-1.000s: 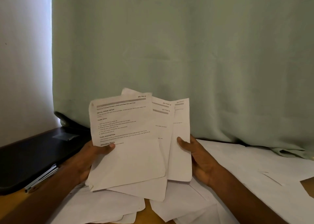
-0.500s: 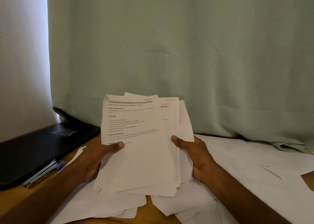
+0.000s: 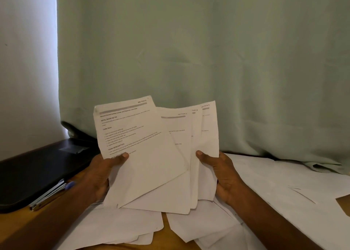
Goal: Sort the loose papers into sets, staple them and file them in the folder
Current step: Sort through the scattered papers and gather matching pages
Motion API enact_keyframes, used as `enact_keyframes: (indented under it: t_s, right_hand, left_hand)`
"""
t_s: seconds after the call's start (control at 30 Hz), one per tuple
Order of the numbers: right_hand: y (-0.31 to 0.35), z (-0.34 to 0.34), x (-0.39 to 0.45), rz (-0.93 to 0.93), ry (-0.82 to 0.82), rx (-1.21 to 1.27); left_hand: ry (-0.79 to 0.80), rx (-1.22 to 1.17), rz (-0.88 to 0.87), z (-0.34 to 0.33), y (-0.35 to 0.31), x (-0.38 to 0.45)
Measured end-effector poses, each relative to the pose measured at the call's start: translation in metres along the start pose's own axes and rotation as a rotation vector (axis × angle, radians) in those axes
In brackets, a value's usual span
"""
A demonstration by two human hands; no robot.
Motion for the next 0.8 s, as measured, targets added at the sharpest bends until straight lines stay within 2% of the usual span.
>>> enact_keyframes:
  t_s: [0.23, 0.37, 0.43, 0.57, 0.67, 0.8]
  right_hand:
    - [-0.001, 0.001, 0.001, -0.015, 0.013, -0.035]
    - [-0.002, 0.000, 0.003, -0.038, 0.026, 0.020]
    - [0.000, 0.007, 0.005, -0.033, -0.029, 0.010]
    - [0.015, 0.020, 0.010, 0.105, -0.106, -0.177]
    - [0.014, 0.032, 0.015, 0.102, -0.138, -0.264]
    - [0.013, 0.039, 0.014, 0.068, -0.164, -0.215]
  left_hand:
    - [0.071, 0.000, -0.016, -0.005, -0.004, -0.002]
    - [0.029, 0.041, -0.053, -0.003, -0.007, -0.002]
    - [0.005, 0.040, -0.061, 0.000, -0.009, -0.001]
    - [-0.035, -0.016, -0.048, 0.005, -0.010, 0.001]
    - [-0.025, -0.011, -0.041, 0.004, -0.011, -0.001]
    - [-0.046, -0.011, -0.019, 0.005, -0.013, -0.003]
Point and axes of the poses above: each hand's wrist, its own x-axis towards the middle knuckle, its own z-axis out of the back of the hand, y = z × x, the point moved 9 cm from there along x, towards the middle knuckle, and after that the axes turned 5 degrees about -x, right-handed, at the moved point
